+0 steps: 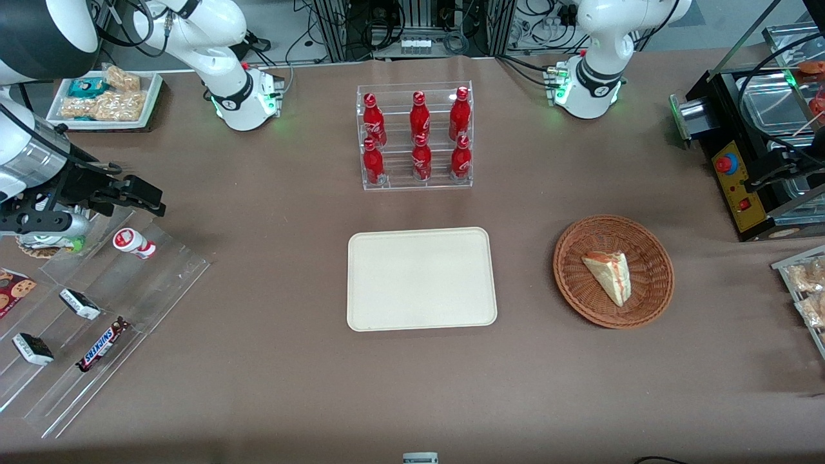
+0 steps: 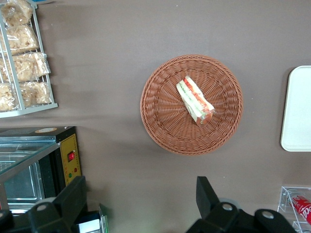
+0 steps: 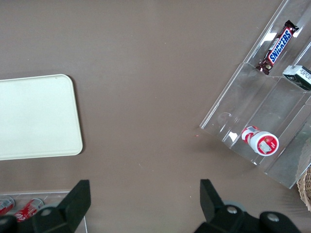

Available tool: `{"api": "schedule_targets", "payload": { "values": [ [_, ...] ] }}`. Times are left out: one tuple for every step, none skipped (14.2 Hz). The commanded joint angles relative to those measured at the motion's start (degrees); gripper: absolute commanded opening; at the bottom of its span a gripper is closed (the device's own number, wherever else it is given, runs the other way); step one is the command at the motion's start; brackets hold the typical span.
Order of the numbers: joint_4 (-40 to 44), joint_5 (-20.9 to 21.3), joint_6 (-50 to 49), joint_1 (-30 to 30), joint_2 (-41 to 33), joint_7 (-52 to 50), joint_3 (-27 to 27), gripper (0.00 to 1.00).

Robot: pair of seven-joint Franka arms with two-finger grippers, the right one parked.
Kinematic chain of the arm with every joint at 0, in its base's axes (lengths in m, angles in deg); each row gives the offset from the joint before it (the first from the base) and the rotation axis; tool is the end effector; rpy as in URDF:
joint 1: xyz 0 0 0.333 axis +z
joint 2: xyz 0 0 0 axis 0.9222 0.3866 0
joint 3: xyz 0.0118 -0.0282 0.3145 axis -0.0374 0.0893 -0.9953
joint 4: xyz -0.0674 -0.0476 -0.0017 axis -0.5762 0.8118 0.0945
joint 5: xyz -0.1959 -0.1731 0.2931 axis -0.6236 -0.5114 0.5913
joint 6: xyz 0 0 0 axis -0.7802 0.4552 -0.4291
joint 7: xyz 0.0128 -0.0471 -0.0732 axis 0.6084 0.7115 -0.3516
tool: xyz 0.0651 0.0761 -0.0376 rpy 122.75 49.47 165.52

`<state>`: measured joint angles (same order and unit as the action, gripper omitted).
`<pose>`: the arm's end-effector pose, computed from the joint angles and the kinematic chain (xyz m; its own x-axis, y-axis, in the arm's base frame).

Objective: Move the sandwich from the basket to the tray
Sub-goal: 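Move the left gripper down over the sandwich in the wicker basket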

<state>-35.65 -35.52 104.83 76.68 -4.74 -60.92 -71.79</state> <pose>0.5518 0.0433 0.6285 0.9988 0.0329 -0.0363 0.0308 -0.9980 -0.0557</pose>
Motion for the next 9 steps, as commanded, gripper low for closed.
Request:
{"api": "schedule_targets", "payload": {
  "values": [
    [-0.41, -0.28, -0.10, 0.16, -0.73, -1.55, 0.50, 1.00],
    [-0.59, -0.45, 0.16, 0.07, -0.47, -1.56, 0.50, 1.00],
    [-0.94, -0.54, 0.60, -0.11, 0.14, -1.73, 0.59, 1.00],
    [-1.29, -0.37, 1.13, -1.06, 1.46, -2.08, 0.68, 1.00],
    [-3.21, -0.19, 3.22, -2.20, 2.25, -4.17, 0.77, 1.00],
    [-7.40, -0.54, 7.50, -2.48, 2.61, -7.33, 0.77, 1.00],
    [-12.58, -0.54, 13.38, -2.83, 2.61, -10.75, 0.77, 1.00],
    [-16.98, -0.63, 18.74, -4.14, 2.52, -14.96, 0.85, 1.00],
    [-21.20, -0.63, 24.71, -5.37, 3.05, -21.18, 0.86, 1.00]
  ]
}}
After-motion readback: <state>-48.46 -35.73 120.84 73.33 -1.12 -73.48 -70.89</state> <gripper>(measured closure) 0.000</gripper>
